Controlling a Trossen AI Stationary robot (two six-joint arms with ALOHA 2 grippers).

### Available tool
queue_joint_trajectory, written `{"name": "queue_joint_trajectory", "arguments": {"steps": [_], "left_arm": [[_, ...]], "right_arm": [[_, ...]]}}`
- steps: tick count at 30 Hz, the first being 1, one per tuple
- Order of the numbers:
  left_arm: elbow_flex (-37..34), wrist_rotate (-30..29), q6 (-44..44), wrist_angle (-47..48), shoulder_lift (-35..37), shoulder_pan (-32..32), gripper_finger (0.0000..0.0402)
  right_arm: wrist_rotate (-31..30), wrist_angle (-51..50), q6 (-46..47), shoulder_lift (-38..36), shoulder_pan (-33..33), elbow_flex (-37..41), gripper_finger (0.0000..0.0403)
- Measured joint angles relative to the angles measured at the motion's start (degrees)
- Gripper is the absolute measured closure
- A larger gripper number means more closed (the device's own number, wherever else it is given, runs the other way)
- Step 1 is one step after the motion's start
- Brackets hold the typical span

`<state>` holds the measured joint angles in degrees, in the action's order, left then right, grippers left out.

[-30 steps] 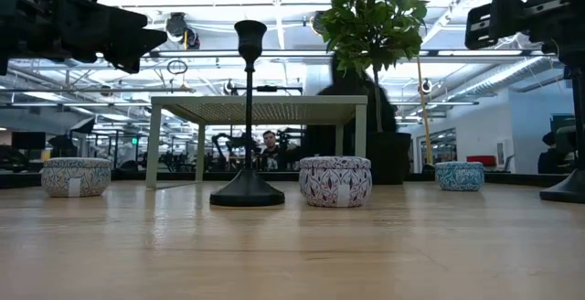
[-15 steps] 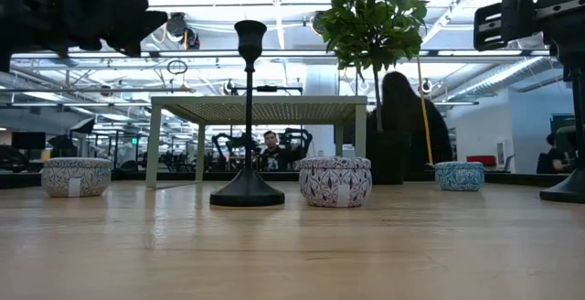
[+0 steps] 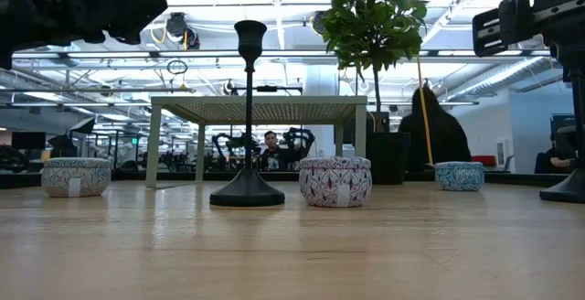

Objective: Pick & Place candle stick holders
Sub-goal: Put the black candle holder on the shelf

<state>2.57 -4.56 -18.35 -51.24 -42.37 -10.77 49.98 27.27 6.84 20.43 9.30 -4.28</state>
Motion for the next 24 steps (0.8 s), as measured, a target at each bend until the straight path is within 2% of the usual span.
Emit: {"name": "queue_joint_trajectory", "arguments": {"steps": [3, 6, 9, 13, 24], "left_arm": [[0.0, 0.0, 0.0, 0.0, 0.0, 1.2, 0.0188], [0.0, 0.0, 0.0, 0.0, 0.0, 2.3, 0.0188], [0.0, 0.1, 0.0, 0.1, 0.0, 3.0, 0.0188], [0.0, 0.1, 0.0, 0.4, 0.0, 3.2, 0.0188], [0.0, 0.2, 0.1, 0.5, 0.0, 3.2, 0.0188]], "right_arm": [[0.0, -2.3, -0.3, -0.7, 1.5, -1.1, 0.019], [3.0, -3.1, -1.8, -1.4, 3.3, -2.6, 0.019], [6.0, -8.8, -2.0, -1.2, 4.7, -2.5, 0.019], [5.1, -14.3, -6.2, -1.0, 4.9, -2.5, 0.019], [4.5, -15.5, -12.4, -0.6, 4.8, 2.0, 0.0191]]}}
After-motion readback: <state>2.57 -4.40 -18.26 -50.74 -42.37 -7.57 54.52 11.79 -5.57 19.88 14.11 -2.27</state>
